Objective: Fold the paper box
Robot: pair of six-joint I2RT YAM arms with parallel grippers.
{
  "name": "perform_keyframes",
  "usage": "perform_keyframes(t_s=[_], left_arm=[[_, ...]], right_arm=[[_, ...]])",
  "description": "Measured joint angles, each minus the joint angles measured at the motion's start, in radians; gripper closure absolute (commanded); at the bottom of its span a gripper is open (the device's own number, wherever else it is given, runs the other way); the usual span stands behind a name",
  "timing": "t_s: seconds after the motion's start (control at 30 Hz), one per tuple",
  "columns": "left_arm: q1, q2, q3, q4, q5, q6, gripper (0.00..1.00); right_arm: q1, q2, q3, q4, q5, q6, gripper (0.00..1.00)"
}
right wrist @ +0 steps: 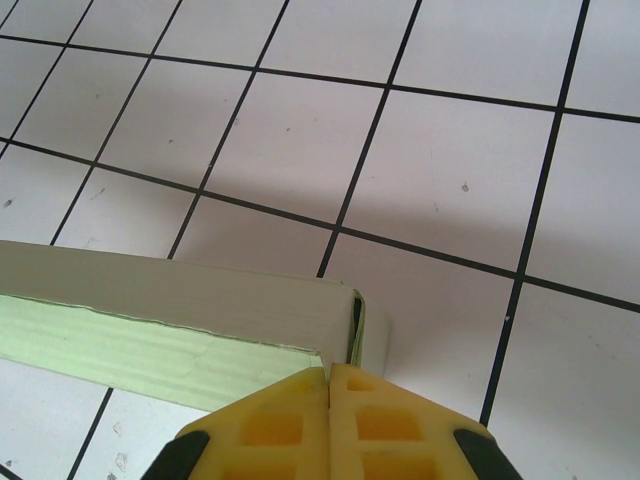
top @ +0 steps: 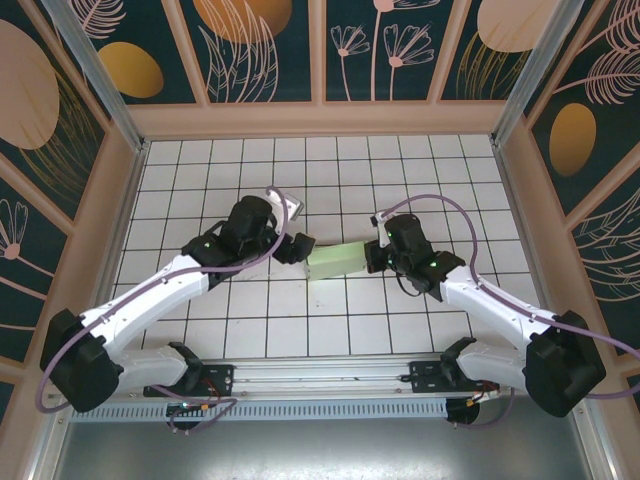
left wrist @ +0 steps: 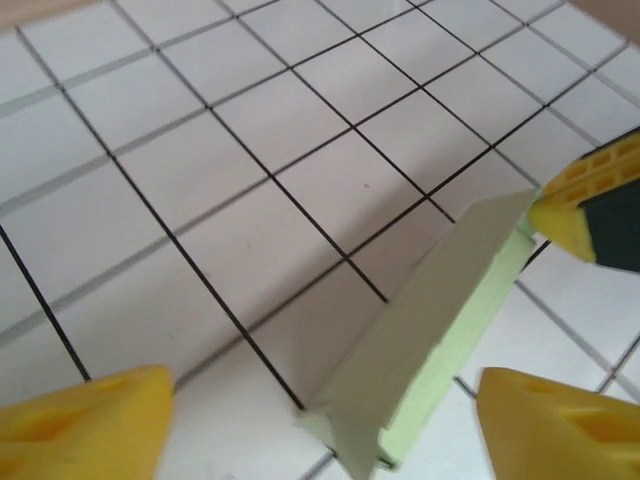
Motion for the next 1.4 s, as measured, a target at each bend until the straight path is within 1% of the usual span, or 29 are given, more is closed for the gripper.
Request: perform_keyframes(t_s=[0.03,0.07,0.17,0.33,0.43,0.63,0.73,0.8,0.87,1.0,1.1,1.17,1.27,1.33,1.4], left_arm=[[0.0,-0.01,-0.01,-0.005,0.0,-0.018,0.63],[0.0,-0.018,-0.016,-0.009,0.0,-0.037,0.63],[0.0,-0.024,-0.021,-0.019,0.013,-0.09,0.59],[0.0,-0.007,-0.022,-0.019,0.043,-0.128,0.6],[-0.002,0.035,-0.02,-0.02,0.06,-0.129,0.62],[-0.025,0.113,-0.018,-0.035,0.08,-0.124,0.7],[-0.03,0.133,-0.009,-0.044,0.084,-0.119,0.78],[-0.031,0.142,0.0,-0.046,0.084,-0.115,0.79],[-0.031,0.149,0.008,-0.049,0.084,-0.114,0.82],[-0.031,0.154,0.013,-0.05,0.084,-0.113,0.82],[-0.031,0.154,0.013,-0.051,0.083,-0.113,0.75],[-0.031,0.154,0.013,-0.055,0.082,-0.11,0.74],[-0.031,0.155,0.013,-0.058,0.08,-0.109,0.74],[-0.031,0.157,0.013,-0.061,0.08,-0.109,0.78],[-0.031,0.159,0.013,-0.064,0.079,-0.105,0.79]], right_arm=[[0.0,0.001,0.002,-0.002,0.0,0.001,1.0],[0.0,0.002,0.005,-0.006,0.0,0.003,1.0],[0.0,0.003,0.013,-0.021,0.0,0.005,1.0],[0.001,0.003,0.016,-0.027,0.002,0.013,1.0],[0.002,0.003,0.016,-0.028,0.008,0.016,1.0],[0.002,0.003,0.016,-0.028,0.019,0.03,1.0],[0.002,0.003,0.016,-0.028,0.019,0.03,1.0],[0.002,0.003,0.016,-0.028,0.018,0.03,1.0],[0.002,0.003,0.016,-0.028,0.019,0.03,1.0],[0.002,0.003,0.016,-0.028,0.018,0.03,1.0],[0.002,0.003,0.016,-0.029,0.018,0.03,1.0],[0.002,0.003,0.016,-0.029,0.018,0.03,1.0],[0.002,0.003,0.016,-0.029,0.018,0.03,1.0],[0.002,0.003,0.016,-0.029,0.018,0.03,1.0],[0.002,0.003,0.016,-0.029,0.018,0.03,1.0]])
